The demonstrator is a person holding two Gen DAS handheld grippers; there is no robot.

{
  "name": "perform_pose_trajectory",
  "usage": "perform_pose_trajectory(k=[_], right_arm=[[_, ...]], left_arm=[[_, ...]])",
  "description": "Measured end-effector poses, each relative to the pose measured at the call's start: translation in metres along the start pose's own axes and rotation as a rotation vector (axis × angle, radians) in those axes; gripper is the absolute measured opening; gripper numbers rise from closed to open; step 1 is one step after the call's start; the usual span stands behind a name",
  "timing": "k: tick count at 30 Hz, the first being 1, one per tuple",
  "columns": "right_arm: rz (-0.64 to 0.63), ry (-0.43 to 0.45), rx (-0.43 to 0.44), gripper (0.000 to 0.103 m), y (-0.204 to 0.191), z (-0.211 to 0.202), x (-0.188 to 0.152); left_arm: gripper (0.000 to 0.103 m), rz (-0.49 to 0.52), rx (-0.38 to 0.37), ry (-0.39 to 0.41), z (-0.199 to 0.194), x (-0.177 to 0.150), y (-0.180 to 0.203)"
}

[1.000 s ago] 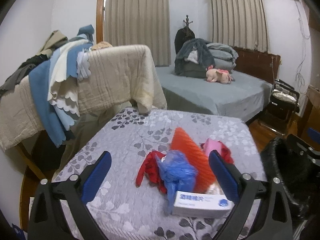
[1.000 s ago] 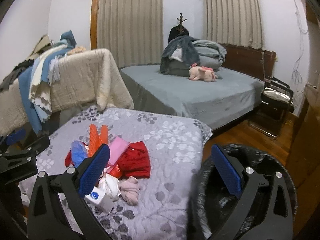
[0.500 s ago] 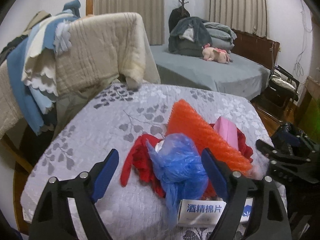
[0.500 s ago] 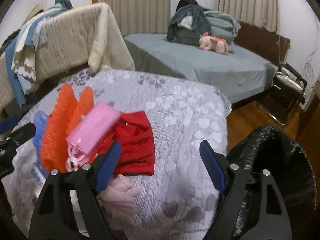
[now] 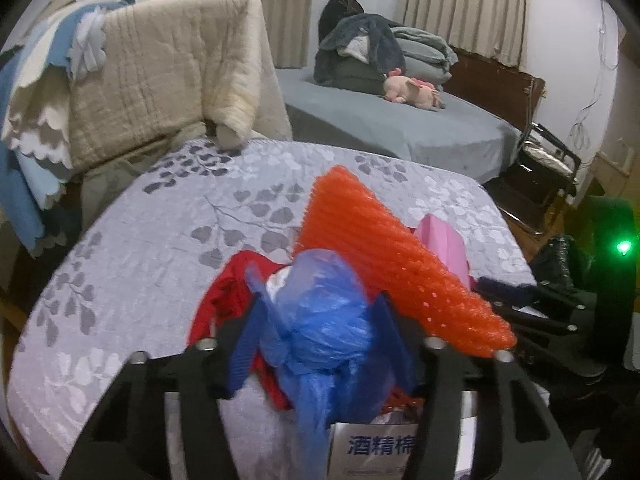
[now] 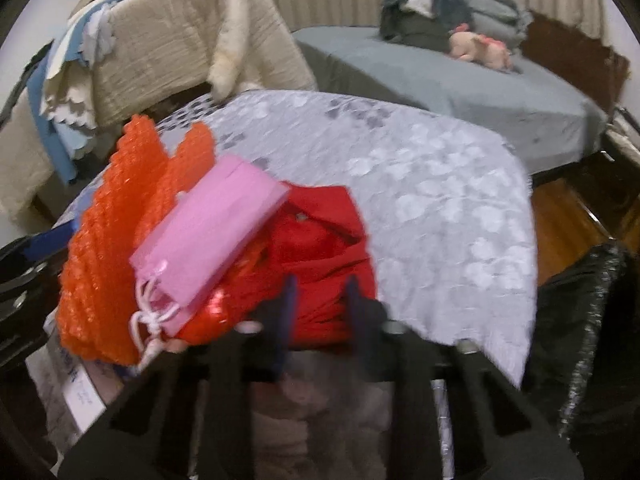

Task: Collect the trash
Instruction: 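Grasp the blue plastic bag with the left tool while the right tool grasps the red cloth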

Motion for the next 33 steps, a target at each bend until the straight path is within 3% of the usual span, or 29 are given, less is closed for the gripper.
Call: perform_pose_trajectory(k=[2,4,12,15,16,17,18,20,22,24,26,27,28,29,33], right_arm=[[-0.012,0.011,0.011,0.002,-0.005,-0.005,0.000],[-0.016,0.032,0.012,0.001,-0.007,-0.012,0.003],[0.000,0.089,0.000,0.002,0.002,-0.033,0.017],[0.000,0.057,-0.009,0.023,0.004,-0.023,0.013],[0.005,0.046,-0.013,0.041,0.004,-0.019,0.012],[0.008,0.037,-0.015,0.050,0.005,-0.015,0.009],[0.009,0.029,-0.017,0.050,0.005,-0.012,0.008],[0.010,0.015,-0.024,0.062,0.005,-0.005,0.005],[0.018,0.003,-0.035,0.066,0.007,0.001,0.004],[0.036,-0.028,-0.011,0.066,0.009,0.010,0.003],[0.053,-0.063,0.049,0.045,0.007,0.018,0.002],[0.050,-0.062,0.062,0.041,0.005,0.018,0.002],[0.042,-0.055,0.068,0.023,0.003,0.017,0.003],[0.022,-0.055,0.100,0.014,0.000,0.015,0.004],[-0.013,-0.004,0.081,0.013,-0.006,-0.001,0.010]], left_arm=[[0.040,0.003,-0.009,-0.005,0.000,-0.001,0.002],[0.031,0.009,-0.009,0.002,-0.001,-0.001,0.004],[0.026,0.002,0.010,0.053,-0.021,0.007,0.001],[0.026,0.010,0.022,0.059,-0.021,0.006,0.000],[0.026,0.011,0.024,0.056,-0.020,0.006,0.000],[0.026,0.008,0.024,0.050,-0.018,0.004,-0.002],[0.026,0.005,0.023,0.046,-0.017,0.003,-0.002],[0.026,0.003,0.026,0.042,-0.014,0.001,-0.004],[0.026,0.005,0.024,0.037,-0.011,0.001,-0.004],[0.026,0.008,0.023,0.037,-0.010,0.001,-0.004],[0.026,0.007,0.021,0.037,-0.009,0.002,-0.005],[0.026,0.005,0.020,0.037,-0.009,0.002,-0.005],[0.026,0.005,0.020,0.037,-0.008,0.003,-0.005],[0.026,0.005,0.020,0.037,-0.008,0.003,-0.005],[0.026,0.000,0.023,0.045,-0.013,0.007,-0.007]])
Point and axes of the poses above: each gripper's, at about its wrist camera, not at the fingertips, and z roughly the way its jaws point, y to its right, x to its top, the point moved 4 cm from there along z, roughly the way its jaws point, and after that the axes turned 2 degrees about -x, right-handed, at the moved point
